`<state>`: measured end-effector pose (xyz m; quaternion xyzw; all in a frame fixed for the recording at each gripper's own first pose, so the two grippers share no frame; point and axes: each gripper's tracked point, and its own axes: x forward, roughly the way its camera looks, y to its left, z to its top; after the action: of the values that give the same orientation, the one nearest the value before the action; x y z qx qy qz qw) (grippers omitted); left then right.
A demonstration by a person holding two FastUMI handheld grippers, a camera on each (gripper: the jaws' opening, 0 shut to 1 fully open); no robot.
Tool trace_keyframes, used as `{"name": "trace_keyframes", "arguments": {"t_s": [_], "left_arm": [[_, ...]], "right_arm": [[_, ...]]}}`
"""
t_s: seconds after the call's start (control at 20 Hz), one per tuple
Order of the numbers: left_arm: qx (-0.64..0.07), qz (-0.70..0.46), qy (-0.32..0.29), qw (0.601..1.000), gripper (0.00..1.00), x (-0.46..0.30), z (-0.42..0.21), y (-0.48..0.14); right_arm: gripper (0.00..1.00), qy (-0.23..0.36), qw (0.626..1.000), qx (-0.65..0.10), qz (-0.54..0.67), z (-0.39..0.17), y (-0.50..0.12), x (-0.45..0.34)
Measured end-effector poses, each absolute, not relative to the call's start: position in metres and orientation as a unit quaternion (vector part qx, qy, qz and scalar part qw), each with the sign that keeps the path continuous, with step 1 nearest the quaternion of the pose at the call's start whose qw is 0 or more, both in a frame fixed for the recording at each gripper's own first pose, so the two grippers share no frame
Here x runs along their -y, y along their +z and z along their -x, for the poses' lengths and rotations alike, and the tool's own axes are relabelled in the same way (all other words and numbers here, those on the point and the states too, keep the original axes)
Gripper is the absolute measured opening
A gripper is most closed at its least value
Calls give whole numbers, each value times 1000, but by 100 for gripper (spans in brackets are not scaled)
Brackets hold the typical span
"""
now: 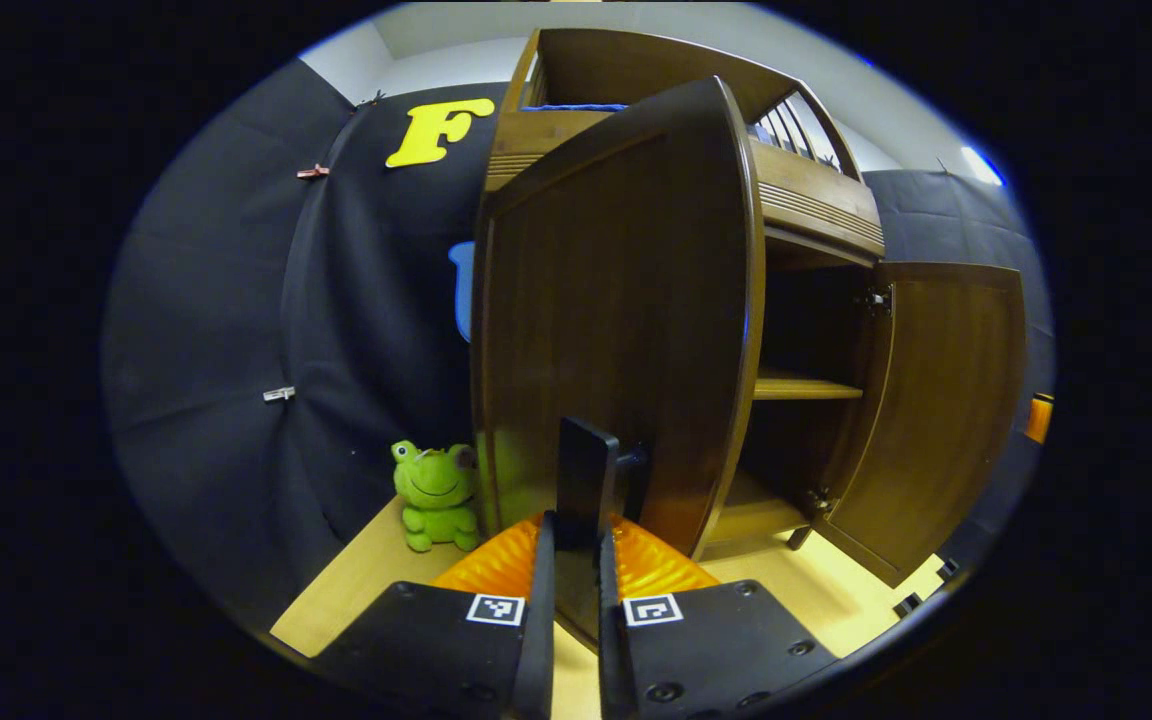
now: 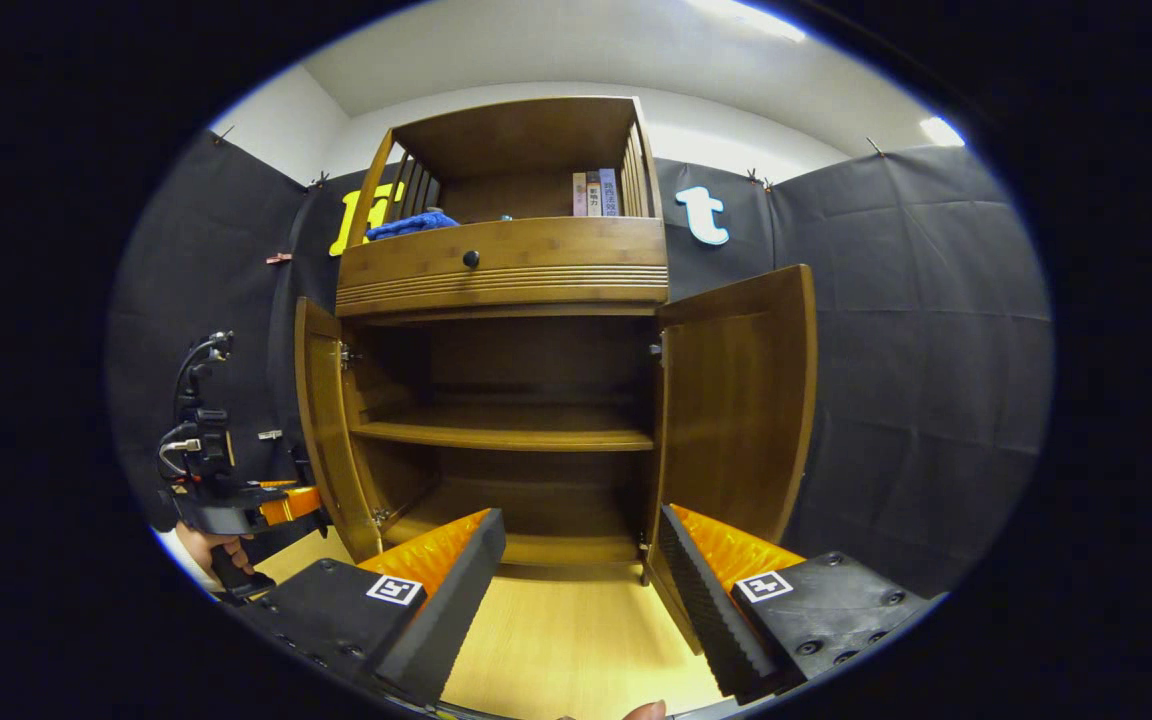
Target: Open the right door of the double-door shoe cabinet with the right hand, and open the left door with the left hand.
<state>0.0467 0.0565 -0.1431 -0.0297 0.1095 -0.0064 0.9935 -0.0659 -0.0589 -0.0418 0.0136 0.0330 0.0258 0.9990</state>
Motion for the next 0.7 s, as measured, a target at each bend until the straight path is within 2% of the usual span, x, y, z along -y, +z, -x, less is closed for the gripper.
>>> {"name": "trace_keyframes", "arguments": {"t_s": [0.35,0.7], "left_arm": [[-97,37,1,995,14,-102,-30,-142],[-83,36,-4,996,13,-137,-24,-138]], "right_arm": [[98,47,998,-36,-10,63,-45,23],[99,55,998,-32,-6,56,-42,6]]}}
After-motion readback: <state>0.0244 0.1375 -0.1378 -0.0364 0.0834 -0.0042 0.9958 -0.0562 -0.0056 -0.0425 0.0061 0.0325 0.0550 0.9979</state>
